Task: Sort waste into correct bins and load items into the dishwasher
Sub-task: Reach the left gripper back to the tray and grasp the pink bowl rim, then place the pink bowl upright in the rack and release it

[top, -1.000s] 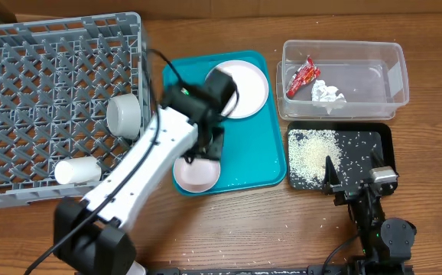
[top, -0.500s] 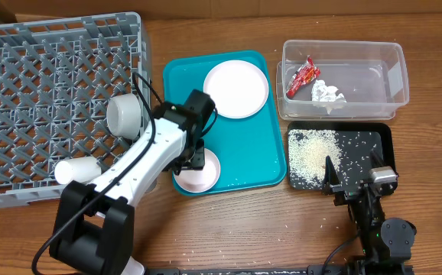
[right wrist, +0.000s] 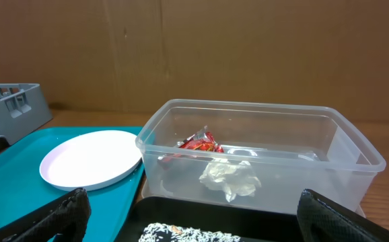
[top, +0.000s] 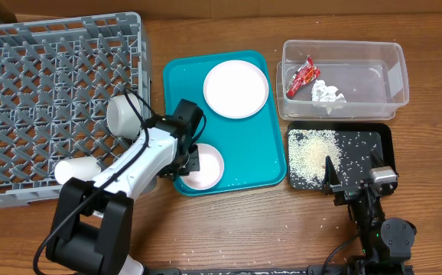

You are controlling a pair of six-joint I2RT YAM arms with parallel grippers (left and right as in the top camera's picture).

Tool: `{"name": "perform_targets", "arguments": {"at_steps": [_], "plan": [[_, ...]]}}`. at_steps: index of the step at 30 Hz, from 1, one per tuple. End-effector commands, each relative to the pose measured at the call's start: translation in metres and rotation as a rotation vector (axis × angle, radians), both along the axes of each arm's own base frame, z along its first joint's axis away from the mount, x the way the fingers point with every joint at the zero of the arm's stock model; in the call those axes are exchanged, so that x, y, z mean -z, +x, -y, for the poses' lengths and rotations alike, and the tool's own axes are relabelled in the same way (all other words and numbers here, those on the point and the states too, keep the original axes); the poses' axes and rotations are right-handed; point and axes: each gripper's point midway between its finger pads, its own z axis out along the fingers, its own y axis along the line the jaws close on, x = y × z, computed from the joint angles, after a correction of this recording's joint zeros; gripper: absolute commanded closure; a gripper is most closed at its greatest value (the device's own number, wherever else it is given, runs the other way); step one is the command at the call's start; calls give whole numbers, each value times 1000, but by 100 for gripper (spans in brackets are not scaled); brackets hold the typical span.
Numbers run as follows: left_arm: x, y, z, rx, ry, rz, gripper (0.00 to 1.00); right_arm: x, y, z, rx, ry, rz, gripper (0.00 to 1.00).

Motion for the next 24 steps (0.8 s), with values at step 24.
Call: {"name": "perform_targets", "arguments": {"at_steps": [24], "plan": [[-271, 33, -197, -379, 1030, 576, 96, 2, 0, 2, 8, -1, 4, 0]]}}
